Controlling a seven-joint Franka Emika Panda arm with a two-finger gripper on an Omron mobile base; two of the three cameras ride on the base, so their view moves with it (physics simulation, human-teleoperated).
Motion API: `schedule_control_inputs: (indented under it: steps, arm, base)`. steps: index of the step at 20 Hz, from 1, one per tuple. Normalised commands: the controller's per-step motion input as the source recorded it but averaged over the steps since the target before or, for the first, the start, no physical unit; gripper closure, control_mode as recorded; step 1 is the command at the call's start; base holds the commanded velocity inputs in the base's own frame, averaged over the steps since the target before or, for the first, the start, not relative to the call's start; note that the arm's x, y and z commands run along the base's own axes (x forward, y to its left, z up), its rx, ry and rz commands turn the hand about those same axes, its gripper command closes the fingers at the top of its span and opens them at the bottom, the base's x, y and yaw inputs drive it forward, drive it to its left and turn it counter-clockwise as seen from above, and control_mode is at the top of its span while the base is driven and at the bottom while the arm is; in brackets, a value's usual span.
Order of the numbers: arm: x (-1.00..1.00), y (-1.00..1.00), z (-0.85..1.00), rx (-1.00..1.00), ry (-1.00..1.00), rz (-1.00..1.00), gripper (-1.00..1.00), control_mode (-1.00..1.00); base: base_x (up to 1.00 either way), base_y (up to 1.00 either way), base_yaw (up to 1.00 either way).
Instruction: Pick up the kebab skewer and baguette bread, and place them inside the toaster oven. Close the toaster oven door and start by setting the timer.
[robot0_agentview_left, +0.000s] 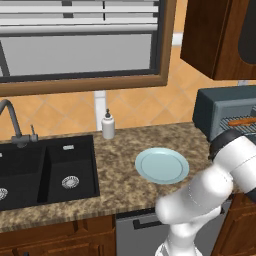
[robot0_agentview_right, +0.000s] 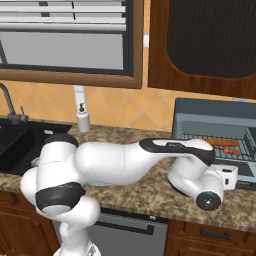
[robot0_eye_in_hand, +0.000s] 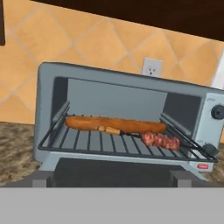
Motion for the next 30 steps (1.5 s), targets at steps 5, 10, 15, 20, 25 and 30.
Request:
schedule_control_inputs:
  steps: [5, 10, 15, 20, 25, 30]
  arm:
    - [0.1, -0.07, -0.01, 0.03, 0.0, 0.0, -1.0, -1.0]
    - [0.22, -0.03, -0.07, 0.09, 0.0, 0.0, -1.0, -1.0]
    - [0.18, -0.01, -0.08, 0.14, 0.0, 0.0, -1.0, -1.0]
    - [0.3, -0.03, -0.08, 0.0, 0.0, 0.0, -1.0, -1.0]
    - [0.36, 0.0, -0.19, -0.04, 0.0, 0.0, -1.0, -1.0]
    - [0.37, 0.0, -0.04, 0.0, 0.0, 0.0, -1.0, -1.0]
  base:
    - [0.0, 0.0, 0.0]
    - [0.0, 0.0, 0.0]
    - [0.0, 0.0, 0.0]
    - [0.0, 0.0, 0.0]
    - [0.0, 0.0, 0.0]
    - [0.0, 0.0, 0.0]
